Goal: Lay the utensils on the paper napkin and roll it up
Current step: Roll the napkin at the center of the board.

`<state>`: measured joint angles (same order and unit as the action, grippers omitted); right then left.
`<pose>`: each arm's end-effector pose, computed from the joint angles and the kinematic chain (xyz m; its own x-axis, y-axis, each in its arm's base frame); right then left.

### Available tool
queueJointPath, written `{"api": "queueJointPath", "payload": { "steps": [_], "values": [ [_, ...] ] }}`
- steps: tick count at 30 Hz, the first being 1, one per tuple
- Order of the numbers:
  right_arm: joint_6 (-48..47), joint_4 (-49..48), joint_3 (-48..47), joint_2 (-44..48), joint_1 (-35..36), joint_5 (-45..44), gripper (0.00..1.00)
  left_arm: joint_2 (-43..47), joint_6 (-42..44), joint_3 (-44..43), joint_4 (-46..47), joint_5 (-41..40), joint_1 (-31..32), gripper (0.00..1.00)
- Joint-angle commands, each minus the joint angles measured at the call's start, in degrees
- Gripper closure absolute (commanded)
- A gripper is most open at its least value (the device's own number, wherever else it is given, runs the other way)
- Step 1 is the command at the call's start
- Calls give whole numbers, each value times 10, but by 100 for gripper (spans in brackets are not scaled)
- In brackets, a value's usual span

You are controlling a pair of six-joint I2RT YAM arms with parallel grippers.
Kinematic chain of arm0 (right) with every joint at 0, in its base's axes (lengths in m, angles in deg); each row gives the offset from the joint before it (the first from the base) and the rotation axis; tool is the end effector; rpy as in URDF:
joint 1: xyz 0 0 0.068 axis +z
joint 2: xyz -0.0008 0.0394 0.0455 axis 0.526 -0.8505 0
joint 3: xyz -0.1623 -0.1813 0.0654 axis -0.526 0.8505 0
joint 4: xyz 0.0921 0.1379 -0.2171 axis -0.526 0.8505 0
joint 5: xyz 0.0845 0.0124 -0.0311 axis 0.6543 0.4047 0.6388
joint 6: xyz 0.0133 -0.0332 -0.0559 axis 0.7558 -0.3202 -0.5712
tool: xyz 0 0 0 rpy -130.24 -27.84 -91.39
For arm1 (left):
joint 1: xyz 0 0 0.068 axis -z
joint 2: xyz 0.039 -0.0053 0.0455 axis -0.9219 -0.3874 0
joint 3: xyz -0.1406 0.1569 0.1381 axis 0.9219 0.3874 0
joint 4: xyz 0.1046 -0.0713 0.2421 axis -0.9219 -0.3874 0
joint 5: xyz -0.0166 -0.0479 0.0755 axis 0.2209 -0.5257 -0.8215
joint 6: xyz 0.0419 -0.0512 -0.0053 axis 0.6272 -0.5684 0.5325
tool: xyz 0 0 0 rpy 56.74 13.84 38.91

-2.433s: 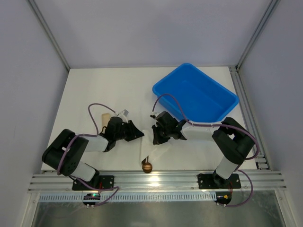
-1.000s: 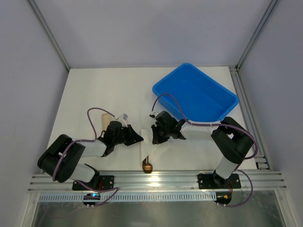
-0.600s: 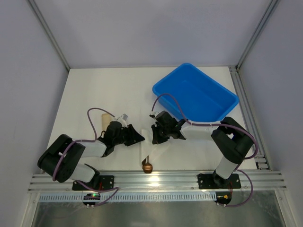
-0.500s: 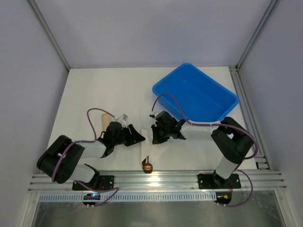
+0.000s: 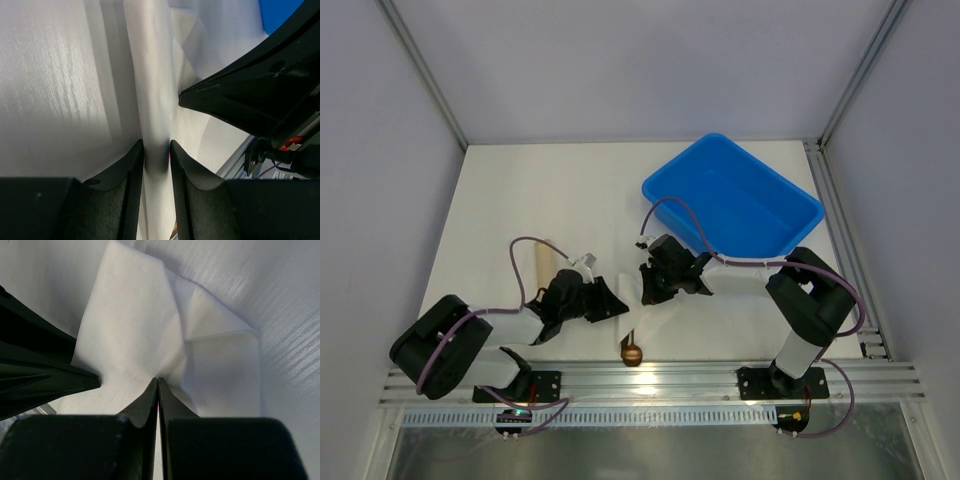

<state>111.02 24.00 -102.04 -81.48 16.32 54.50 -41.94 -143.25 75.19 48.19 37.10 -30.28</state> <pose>0.2200 0.2618 0.1026 -0.8334 -0.3046 -0.4611 -0.5043 0.7603 0.4093 0.1785 -0.1524 0.0744 -0.8816 -0.3302 -0.3373 0.0577 0.6338 -0.7714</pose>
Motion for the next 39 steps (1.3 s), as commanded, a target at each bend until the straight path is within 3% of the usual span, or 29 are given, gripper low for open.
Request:
{"api": "queueJointPath", "payload": {
  "steps": [1,12,26,31,36,39],
  "values": [
    [-10,-1,-4,-13,2,-16,96,21,-14,15,12,-17,10,71],
    [-9,-4,-2,-14,2,-16,96,127,-7,21,-80,-47,10,68],
    [-9,-4,-3,-16,3,-16,96,73,-13,19,-47,-36,10,71],
    [-10,-3,-4,-15,3,-17,96,85,-13,19,-53,-36,10,82],
    [-10,-3,-4,-15,3,-17,96,89,-13,19,-59,-36,10,100],
    [-9,-2,-4,-15,3,-17,96,87,-12,20,-57,-36,10,100]
  ]
}}
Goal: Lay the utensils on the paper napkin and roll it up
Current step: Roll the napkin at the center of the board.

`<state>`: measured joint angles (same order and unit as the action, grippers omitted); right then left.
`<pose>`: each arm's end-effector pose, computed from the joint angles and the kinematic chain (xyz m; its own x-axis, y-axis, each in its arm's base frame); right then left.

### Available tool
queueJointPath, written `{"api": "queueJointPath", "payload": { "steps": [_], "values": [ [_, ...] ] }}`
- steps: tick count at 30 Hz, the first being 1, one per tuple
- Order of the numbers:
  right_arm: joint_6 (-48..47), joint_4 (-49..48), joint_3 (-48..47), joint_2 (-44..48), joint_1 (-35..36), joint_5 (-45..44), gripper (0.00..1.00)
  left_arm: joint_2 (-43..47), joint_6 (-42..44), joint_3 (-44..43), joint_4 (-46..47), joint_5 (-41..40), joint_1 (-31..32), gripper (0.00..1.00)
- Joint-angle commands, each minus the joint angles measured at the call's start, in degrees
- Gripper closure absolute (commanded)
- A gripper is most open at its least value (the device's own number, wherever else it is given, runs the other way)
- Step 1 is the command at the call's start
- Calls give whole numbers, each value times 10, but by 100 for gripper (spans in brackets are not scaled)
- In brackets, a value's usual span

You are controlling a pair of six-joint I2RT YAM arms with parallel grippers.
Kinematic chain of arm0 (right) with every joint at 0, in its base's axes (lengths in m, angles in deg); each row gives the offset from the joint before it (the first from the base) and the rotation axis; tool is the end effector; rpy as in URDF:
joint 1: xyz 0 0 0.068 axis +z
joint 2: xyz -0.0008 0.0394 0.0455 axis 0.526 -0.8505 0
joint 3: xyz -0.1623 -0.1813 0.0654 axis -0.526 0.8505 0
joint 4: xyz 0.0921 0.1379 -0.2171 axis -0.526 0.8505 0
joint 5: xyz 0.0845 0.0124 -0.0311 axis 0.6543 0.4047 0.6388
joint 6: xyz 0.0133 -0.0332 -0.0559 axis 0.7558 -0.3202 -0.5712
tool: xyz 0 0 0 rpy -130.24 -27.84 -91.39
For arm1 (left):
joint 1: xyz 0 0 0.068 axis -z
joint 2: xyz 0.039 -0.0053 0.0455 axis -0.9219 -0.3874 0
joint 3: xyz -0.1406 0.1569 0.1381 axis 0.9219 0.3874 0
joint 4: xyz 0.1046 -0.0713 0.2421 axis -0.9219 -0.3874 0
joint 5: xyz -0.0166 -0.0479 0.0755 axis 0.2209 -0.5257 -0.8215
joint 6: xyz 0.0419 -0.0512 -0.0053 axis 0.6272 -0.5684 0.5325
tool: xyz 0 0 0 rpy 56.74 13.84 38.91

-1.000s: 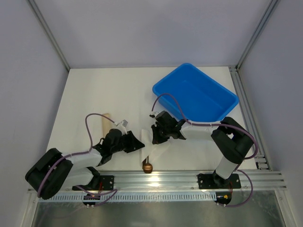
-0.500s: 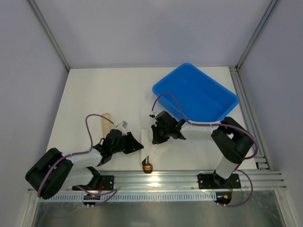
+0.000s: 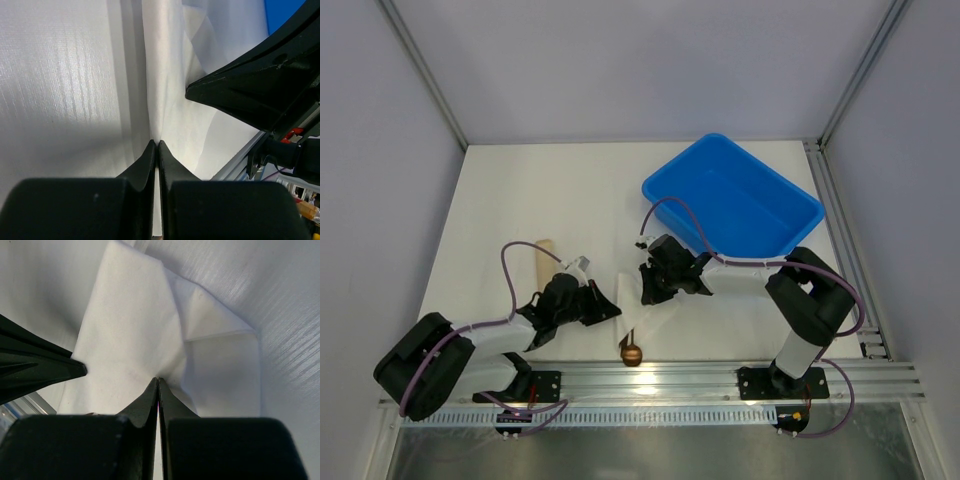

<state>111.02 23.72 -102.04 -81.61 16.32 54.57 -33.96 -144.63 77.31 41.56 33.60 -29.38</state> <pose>0.2202 0.2622 0.1023 -0.8327 -0.3040 -0.4627 -0.5053 0.7589 0.4108 0.1681 -0.1451 0.0806 -0.8670 -0.3639 -0.3403 0.0223 0.6540 -0.7561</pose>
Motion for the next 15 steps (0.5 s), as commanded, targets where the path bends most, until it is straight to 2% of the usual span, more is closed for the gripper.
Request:
{"api": "queueJointPath", "payload": {
  "steps": [1,2,3,4,5,6,9,15],
  "values": [
    [-9,1,-4,-13,3,-18,96,6,1,-1,9,1,1,100],
    [-9,1,-4,-13,3,-18,96,5,2,-1,9,3,1,96],
    [-9,2,-4,-13,3,-18,96,4,2,0,10,6,1,88],
    [-9,1,-4,-13,3,-18,96,3,1,0,11,6,1,78],
    [-9,2,-4,-14,3,-18,96,7,0,4,11,5,1,61],
    [-9,2,-4,-14,3,-18,96,9,0,7,9,4,1,57],
    [-10,1,-5,-14,3,-18,96,21,-3,17,3,5,1,54],
    [-11,4,-5,-13,3,-19,96,66,-8,35,-20,2,4,65]
  ]
}}
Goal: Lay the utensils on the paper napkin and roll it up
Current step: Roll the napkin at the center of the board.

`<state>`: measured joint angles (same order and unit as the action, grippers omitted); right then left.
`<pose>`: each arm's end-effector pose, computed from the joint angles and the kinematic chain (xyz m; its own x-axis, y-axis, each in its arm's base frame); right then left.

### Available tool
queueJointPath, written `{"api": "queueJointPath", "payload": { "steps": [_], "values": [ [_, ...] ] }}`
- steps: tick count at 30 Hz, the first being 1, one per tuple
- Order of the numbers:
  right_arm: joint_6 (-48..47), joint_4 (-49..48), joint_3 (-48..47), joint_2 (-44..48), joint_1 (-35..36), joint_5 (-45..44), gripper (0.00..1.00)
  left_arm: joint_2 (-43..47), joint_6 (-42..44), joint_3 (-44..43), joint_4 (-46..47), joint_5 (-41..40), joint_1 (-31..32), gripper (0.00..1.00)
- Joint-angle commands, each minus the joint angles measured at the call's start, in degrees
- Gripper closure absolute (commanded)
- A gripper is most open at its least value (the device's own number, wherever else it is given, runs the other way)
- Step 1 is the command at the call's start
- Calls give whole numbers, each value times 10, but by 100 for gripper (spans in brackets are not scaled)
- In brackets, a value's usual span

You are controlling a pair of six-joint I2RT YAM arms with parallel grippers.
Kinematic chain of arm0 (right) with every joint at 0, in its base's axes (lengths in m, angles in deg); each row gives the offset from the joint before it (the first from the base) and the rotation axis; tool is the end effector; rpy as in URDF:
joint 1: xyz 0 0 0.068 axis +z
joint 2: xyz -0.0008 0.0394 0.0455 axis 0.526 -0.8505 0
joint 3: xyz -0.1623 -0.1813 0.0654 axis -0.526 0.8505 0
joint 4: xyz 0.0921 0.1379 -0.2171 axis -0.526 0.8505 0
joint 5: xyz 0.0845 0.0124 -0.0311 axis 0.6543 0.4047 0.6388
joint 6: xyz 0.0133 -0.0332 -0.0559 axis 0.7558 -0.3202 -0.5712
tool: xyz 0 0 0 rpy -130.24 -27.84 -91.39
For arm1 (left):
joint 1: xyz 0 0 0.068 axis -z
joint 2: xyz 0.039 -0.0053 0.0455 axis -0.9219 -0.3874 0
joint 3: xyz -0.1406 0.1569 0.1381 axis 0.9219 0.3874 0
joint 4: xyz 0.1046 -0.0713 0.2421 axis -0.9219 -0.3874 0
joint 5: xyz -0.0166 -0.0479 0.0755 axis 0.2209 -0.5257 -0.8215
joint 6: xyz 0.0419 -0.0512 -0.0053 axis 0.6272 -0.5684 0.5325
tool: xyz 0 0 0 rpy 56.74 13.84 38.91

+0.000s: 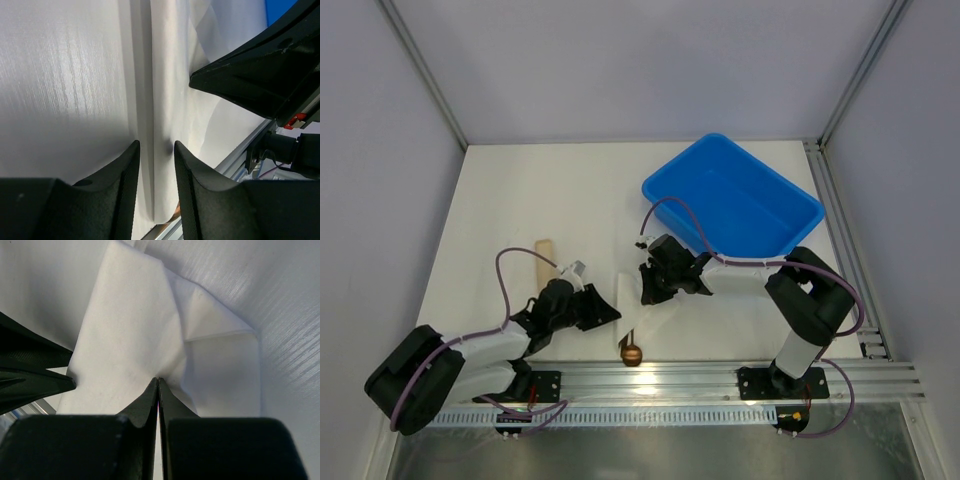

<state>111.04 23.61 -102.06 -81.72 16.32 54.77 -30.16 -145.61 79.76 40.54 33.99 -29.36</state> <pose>0.2203 0.2625 0.1019 -0.8331 -0.3045 -0.4617 -0.5058 0.7571 0.4135 0.1599 -0.1392 0.0794 -0.8688 -0.3720 -0.3268 0.0130 0.6426 -0.7661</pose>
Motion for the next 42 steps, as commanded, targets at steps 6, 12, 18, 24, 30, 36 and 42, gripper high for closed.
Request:
{"api": "queueJointPath", "payload": {
  "steps": [6,12,18,24,30,36,42],
  "values": [
    [-10,4,-8,-14,3,-20,96,67,-9,28,-30,-4,7,70],
    [-10,2,-7,-16,3,-20,96,88,-21,30,-44,-22,28,69],
    [-9,0,-5,-14,4,-19,96,64,-36,33,-16,-33,57,67],
    [-11,3,-5,-10,3,-20,96,73,-45,41,-16,-42,63,76],
    [-10,0,-4,-12,3,-19,96,95,-45,39,-44,-48,64,93],
    [-10,0,-4,-12,3,-19,96,96,-47,39,-46,-49,63,100],
    [-10,0,-5,-13,4,-20,96,94,-50,44,-41,-41,65,66]
  ]
}}
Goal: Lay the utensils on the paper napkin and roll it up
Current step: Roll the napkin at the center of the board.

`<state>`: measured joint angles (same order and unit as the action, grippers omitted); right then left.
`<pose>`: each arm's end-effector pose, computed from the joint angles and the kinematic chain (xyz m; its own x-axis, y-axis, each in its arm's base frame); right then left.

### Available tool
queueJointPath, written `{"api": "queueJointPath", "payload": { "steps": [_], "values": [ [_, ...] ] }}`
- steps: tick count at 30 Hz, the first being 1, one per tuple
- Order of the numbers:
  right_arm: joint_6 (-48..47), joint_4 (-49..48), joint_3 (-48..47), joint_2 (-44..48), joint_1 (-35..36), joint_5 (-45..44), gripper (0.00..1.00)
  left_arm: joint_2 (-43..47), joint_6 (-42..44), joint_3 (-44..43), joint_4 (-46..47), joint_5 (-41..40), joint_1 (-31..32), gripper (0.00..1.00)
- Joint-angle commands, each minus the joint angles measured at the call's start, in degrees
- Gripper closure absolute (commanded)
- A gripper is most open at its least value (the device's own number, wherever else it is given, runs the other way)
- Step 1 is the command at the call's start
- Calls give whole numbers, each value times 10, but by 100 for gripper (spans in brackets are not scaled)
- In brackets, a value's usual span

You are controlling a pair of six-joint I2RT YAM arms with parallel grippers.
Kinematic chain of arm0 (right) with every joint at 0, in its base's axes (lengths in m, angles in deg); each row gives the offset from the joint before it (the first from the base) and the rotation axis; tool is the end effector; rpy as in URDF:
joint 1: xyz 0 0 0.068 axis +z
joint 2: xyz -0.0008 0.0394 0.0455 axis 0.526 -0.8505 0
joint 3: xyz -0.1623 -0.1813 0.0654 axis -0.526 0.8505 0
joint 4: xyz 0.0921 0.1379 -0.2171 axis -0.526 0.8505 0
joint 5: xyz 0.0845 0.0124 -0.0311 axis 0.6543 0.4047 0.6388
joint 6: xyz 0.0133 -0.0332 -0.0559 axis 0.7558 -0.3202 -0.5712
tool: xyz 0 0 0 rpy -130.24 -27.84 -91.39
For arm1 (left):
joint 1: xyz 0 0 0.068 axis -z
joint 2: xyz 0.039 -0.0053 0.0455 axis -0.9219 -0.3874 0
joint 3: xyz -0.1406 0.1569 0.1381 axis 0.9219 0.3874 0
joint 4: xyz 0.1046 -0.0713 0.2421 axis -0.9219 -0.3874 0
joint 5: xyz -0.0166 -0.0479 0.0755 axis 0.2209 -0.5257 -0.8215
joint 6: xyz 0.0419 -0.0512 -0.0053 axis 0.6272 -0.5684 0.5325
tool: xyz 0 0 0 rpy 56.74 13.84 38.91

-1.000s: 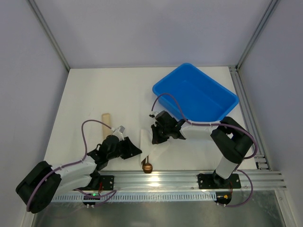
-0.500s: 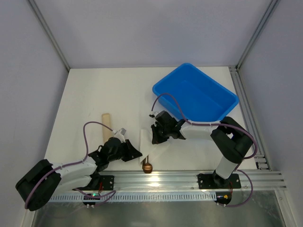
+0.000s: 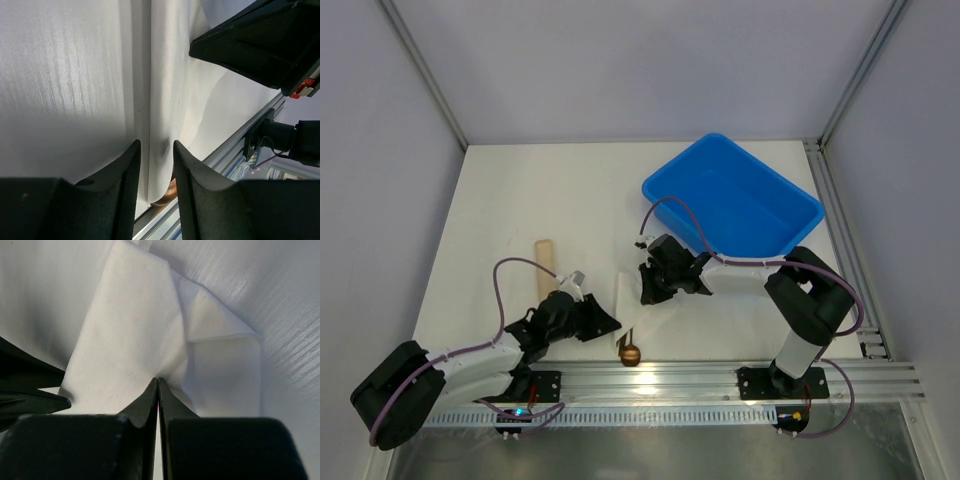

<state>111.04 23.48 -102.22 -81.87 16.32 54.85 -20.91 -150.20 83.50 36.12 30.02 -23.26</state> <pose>0.2208 0.2632 0.1021 -0.8325 -0.3040 -0.4632 -0.5068 0.7556 0.4150 0.1356 -0.1422 0.0808 -0.8753 -0.3747 -0.3058 0.0050 0.6253 -0.7804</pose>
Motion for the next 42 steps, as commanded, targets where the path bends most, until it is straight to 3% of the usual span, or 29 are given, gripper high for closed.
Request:
{"api": "queueJointPath", "payload": {
  "steps": [1,5,9,14,28,42],
  "values": [
    [-9,1,-4,-12,3,-21,96,5,-5,8,0,-1,4,65],
    [-10,1,-3,-12,3,-21,96,25,-8,12,-16,-5,8,63],
    [-10,1,-4,-13,3,-20,96,46,-12,15,-28,-8,15,71],
    [-9,1,-4,-13,3,-20,96,62,-23,24,-38,-15,28,74],
    [-7,0,-4,-13,3,-20,96,78,-39,32,-62,-38,59,71],
    [-7,1,-4,-14,3,-23,96,78,-44,32,-70,-52,76,88]
  ]
}}
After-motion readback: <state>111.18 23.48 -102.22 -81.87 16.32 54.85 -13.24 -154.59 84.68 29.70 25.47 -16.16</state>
